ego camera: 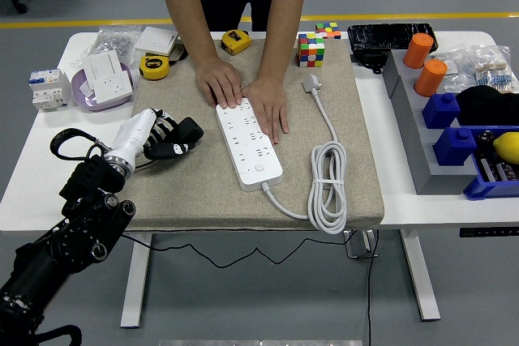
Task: Pick up the plug,place it near the board,insert it into the board,press the button
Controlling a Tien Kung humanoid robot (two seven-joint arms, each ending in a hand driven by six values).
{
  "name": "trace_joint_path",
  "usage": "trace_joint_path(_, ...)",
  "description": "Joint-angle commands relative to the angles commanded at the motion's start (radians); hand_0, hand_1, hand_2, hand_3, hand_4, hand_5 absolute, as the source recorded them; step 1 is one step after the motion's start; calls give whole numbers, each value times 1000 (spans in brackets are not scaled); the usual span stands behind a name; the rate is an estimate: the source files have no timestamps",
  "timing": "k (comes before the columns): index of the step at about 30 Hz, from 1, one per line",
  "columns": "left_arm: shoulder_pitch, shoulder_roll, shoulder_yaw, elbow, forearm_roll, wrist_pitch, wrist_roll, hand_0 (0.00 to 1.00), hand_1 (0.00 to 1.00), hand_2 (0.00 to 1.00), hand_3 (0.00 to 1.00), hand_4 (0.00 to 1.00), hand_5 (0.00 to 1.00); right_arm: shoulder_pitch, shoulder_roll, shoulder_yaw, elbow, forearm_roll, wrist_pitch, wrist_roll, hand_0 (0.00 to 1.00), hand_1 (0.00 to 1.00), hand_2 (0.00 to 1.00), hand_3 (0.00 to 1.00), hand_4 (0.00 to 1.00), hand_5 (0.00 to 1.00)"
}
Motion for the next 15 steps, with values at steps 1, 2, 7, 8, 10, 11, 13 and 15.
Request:
trace_joint_path(1, -1, 0, 4, -3, -10, -2, 0, 335, 370, 415, 476, 655, 191, 0, 0, -1, 0, 2, 0, 1, 804, 716, 694, 607, 889, 569)
trace_joint_path(2, -1, 0, 8, -6, -21, -3, 0, 335, 370, 415, 476, 655, 191, 0, 0, -1, 0, 2, 0, 1, 804, 716, 694, 607, 889, 569)
trace_joint_path(7, -5, 0, 25, -29, -74, -4, -3, 339, 371, 406, 459, 640, 182, 2, 1, 2, 0, 2, -1, 0, 805, 716, 694, 607, 889, 569)
trace_joint_path(8, -6, 0, 34, -37, -91, -4, -4, 339, 371, 406, 459, 640, 182, 2, 1, 2, 0, 2, -1, 1, 805, 716, 694, 607, 889, 569)
trace_joint_path(10, -9, 0, 48, -49, -117, -4, -5, 339, 371, 406, 459, 640, 182, 2, 1, 3, 0, 2, -1, 0, 805, 716, 694, 607, 889, 569)
trace_joint_path(11, -12, 0, 62, -59, -138, -3, -6, 337, 369, 405, 458, 640, 178, 2, 1, 5, 0, 1, -1, 0, 805, 716, 694, 606, 889, 569)
trace_joint_path(13, -22, 0, 95, -78, -187, -3, -8, 337, 369, 405, 458, 640, 178, 2, 1, 6, 0, 1, -1, 0, 805, 716, 694, 606, 889, 569)
trace_joint_path(15, -35, 0, 133, -93, -229, -5, -9, 337, 369, 405, 458, 640, 178, 2, 2, 7, 0, 1, -1, 0, 805, 716, 694, 606, 889, 569)
